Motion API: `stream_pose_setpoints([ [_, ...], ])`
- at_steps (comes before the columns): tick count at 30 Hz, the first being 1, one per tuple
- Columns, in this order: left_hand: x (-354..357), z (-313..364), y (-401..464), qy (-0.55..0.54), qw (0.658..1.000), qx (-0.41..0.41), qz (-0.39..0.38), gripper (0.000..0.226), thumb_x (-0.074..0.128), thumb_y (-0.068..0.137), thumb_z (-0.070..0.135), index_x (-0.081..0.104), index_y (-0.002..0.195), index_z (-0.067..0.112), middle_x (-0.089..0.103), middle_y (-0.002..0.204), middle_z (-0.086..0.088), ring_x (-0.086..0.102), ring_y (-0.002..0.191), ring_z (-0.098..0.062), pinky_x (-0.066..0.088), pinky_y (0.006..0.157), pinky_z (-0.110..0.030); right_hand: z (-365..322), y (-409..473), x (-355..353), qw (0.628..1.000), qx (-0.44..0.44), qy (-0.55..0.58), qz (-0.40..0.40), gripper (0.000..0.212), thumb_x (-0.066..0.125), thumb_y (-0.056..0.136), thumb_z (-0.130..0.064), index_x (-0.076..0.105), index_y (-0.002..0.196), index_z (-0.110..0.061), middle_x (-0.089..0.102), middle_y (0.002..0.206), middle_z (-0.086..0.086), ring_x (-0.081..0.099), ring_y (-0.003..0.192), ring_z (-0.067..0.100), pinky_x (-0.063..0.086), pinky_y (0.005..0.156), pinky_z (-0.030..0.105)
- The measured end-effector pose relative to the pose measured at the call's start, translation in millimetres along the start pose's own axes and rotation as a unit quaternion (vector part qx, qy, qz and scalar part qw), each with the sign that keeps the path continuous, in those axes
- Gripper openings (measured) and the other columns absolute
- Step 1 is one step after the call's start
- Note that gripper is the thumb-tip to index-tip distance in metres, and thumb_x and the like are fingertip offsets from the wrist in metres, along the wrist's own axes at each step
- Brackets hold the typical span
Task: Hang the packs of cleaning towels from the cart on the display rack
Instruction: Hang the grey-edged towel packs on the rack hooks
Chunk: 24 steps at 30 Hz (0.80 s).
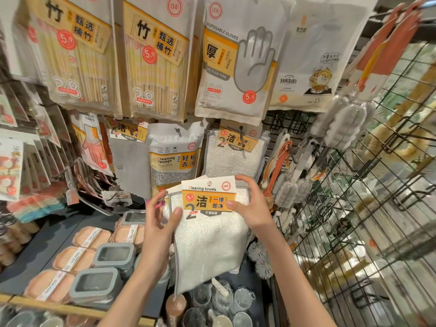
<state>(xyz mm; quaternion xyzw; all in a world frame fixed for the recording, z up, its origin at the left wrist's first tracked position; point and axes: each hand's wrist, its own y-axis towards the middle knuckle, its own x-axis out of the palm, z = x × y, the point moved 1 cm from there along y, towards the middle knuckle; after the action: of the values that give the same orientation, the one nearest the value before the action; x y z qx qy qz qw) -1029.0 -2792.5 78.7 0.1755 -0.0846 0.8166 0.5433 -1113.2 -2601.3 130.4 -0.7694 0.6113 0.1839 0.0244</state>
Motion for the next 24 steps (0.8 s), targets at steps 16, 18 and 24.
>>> stream_pose_setpoints([
  [16, 6, -12, 6, 0.001, 1.0, -0.002, 0.022, 0.038, 0.053, 0.097, 0.011, 0.055, 0.121, 0.04, 0.042, 0.145, -0.004, 0.04, 0.134, -0.037, 0.032, 0.108, -0.063, -4, 3, -27, 0.998, -0.028, 0.04, 0.04, 0.057, 0.068, 0.077, 0.008, 0.05, 0.111, -0.034, 0.051, 0.116, -0.019, 0.049, 0.104, -0.017, 0.042, 0.083, 0.006],
  [18, 2, -13, 7, 0.016, 1.0, 0.001, 0.025, 0.039, 0.051, 0.098, 0.01, 0.055, 0.121, 0.041, 0.041, 0.147, -0.003, 0.037, 0.134, -0.041, 0.028, 0.108, -0.064, -6, 9, -31, 0.997, -0.027, 0.037, 0.062, 0.057, 0.069, 0.077, 0.005, 0.05, 0.112, -0.036, 0.05, 0.114, -0.023, 0.049, 0.103, -0.017, 0.045, 0.085, 0.012],
  [24, -4, -7, 9, 0.008, 1.0, 0.012, 0.021, 0.039, 0.049, 0.099, 0.008, 0.056, 0.117, 0.041, 0.054, 0.137, 0.001, 0.055, 0.121, -0.03, 0.042, 0.087, -0.036, -15, 31, -40, 0.992, -0.04, 0.045, 0.112, 0.056, 0.066, 0.079, 0.004, 0.051, 0.116, -0.035, 0.053, 0.123, -0.007, 0.053, 0.118, 0.016, 0.051, 0.094, 0.035],
])
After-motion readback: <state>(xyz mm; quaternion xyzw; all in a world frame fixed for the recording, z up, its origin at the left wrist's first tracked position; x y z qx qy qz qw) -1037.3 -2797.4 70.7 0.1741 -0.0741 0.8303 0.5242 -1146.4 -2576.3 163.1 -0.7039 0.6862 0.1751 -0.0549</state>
